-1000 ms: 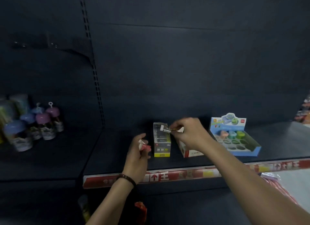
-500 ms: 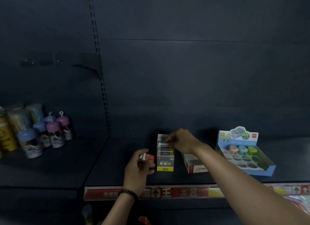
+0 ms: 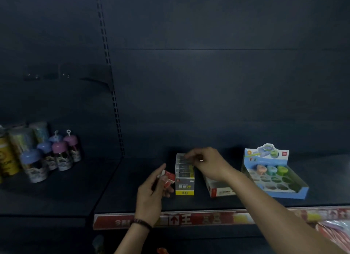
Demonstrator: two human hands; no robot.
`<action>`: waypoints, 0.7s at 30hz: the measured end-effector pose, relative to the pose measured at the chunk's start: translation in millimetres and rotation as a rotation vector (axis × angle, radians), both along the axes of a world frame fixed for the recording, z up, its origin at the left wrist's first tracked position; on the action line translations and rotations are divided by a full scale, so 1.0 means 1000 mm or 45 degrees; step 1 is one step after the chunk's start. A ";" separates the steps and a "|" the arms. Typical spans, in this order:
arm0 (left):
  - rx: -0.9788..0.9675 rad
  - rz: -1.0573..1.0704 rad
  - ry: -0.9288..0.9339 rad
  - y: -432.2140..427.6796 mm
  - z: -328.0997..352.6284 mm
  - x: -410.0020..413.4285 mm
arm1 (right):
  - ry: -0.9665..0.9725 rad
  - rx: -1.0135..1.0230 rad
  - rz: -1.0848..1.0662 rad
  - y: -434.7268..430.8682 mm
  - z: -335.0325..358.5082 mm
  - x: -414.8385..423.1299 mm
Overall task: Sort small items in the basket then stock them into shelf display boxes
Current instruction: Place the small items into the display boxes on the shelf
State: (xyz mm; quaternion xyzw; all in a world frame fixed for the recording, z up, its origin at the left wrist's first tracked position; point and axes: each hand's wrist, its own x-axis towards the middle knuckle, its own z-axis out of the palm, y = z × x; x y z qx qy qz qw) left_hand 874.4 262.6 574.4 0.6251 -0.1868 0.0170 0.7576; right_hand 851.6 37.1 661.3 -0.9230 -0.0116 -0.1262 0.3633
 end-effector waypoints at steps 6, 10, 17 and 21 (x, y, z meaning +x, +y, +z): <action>-0.109 -0.094 -0.039 -0.014 0.023 -0.018 | -0.241 0.164 0.049 0.033 -0.002 -0.060; -0.052 -0.173 -0.081 -0.032 0.031 -0.027 | -0.374 0.157 -0.022 0.027 -0.009 -0.072; 0.200 -0.207 -0.257 -0.060 0.028 -0.032 | -0.404 0.033 -0.045 -0.009 -0.015 -0.090; 0.158 -0.224 -0.217 -0.077 0.033 -0.040 | -0.432 0.101 -0.075 -0.019 -0.018 -0.095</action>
